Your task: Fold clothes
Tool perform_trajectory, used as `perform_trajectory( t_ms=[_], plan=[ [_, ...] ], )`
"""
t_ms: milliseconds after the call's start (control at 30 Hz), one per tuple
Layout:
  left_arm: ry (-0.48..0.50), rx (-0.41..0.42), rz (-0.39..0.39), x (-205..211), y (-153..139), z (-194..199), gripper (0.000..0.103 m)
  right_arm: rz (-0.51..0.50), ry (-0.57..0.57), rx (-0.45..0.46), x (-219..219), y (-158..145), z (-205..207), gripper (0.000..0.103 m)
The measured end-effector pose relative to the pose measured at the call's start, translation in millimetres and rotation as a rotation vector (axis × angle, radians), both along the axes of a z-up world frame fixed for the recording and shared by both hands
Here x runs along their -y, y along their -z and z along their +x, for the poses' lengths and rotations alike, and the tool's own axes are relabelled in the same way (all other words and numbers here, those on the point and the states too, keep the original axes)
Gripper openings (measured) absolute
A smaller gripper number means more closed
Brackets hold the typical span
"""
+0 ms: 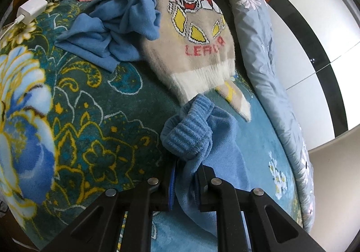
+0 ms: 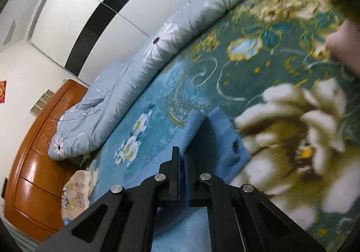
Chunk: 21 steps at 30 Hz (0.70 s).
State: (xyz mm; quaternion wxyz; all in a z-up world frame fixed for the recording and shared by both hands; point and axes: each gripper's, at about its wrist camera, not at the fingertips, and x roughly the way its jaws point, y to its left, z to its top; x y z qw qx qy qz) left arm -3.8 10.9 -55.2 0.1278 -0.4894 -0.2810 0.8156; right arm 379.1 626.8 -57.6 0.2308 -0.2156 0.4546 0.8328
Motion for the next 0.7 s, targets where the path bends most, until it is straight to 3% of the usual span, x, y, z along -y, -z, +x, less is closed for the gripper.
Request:
perform_trajectory(
  t_ms=[100, 200, 367, 433, 567, 700],
  plan=[
    [0.009, 0.014, -0.006, -1.7, 1.8, -0.2, 0.018, -0.001, -0.002, 0.074, -1.0, 15.4, 5.5, 0.003],
    [0.006, 0.029, -0.003, -1.6, 4.0, -0.5, 0.018, -0.077, -0.002, 0.095, -9.2, 36.2, 4.5, 0.003],
    [0.012, 0.031, -0.001, -0.7, 4.3, 0.4, 0.019, -0.059, -0.016, 0.123, -5.9, 30.3, 5.2, 0.005],
    [0.009, 0.035, -0.002, -0.8, 5.6, 1.0, 0.019, -0.039, -0.002, 0.154, -3.6, 28.0, 10.3, 0.012],
    [0.008, 0.039, -0.007, -1.0, 5.2, 1.1, 0.019, 0.012, 0.025, 0.186, -1.0, 25.8, 15.4, 0.018],
    [0.009, 0.041, -0.002, 0.0, 4.2, 0.8, 0.020, -0.007, 0.034, 0.152, -8.2, 28.1, 6.4, 0.033]
  ],
)
